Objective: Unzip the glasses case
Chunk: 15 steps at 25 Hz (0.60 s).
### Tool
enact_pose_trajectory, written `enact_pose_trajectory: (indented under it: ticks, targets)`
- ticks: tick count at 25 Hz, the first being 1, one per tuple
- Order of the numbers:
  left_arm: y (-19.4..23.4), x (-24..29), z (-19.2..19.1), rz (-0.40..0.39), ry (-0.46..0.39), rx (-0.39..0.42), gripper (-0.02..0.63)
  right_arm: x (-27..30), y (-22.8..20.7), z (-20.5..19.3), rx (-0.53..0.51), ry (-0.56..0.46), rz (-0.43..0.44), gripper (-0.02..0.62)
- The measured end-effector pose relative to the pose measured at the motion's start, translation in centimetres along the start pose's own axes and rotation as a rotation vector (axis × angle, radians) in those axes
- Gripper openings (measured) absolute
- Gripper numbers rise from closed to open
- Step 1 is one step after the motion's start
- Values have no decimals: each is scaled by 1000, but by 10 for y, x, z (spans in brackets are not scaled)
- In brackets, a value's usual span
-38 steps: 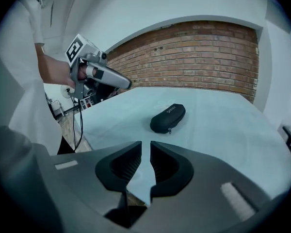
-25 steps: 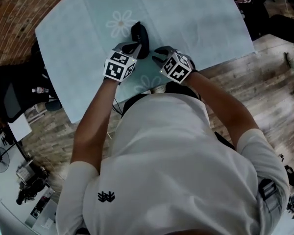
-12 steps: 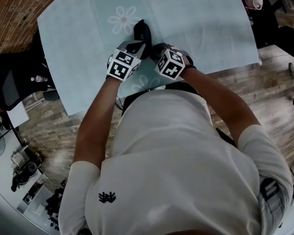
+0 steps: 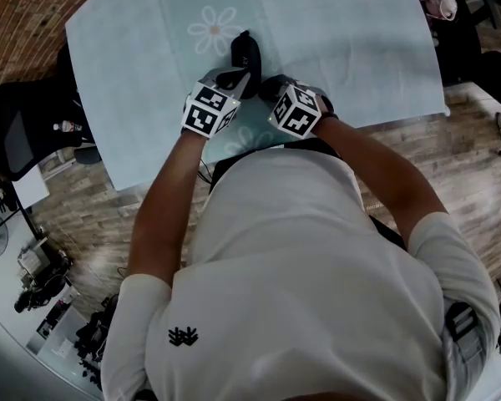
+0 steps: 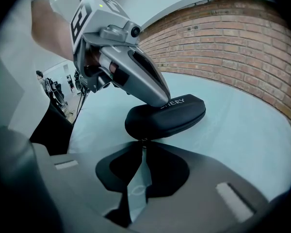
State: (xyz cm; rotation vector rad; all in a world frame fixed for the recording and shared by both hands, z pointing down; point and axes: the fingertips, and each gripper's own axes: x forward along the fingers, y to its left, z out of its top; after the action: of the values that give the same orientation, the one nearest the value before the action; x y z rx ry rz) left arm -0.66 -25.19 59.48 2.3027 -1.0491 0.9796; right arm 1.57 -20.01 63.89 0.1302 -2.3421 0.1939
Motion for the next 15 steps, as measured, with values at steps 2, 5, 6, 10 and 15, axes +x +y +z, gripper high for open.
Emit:
enact_pose_trajectory:
  ticks: [2, 5, 6, 10, 15]
  targets:
    - [-1, 1, 0, -2, -3, 2, 55, -2, 0, -2, -1, 1, -7, 26]
    - [-2, 1, 0, -4, -6, -3, 55, -5, 0, -3, 2, -5, -16, 23]
    - [-2, 1, 0, -5, -8, -6, 55, -6, 0, -3, 4, -7, -19, 23]
    - [-2, 0, -1, -6, -8, -15, 55, -8, 3, -5, 11, -13, -29, 3]
    - [-2, 1, 0, -8, -10, -20, 55, -8, 2, -5, 30, -21, -28, 3]
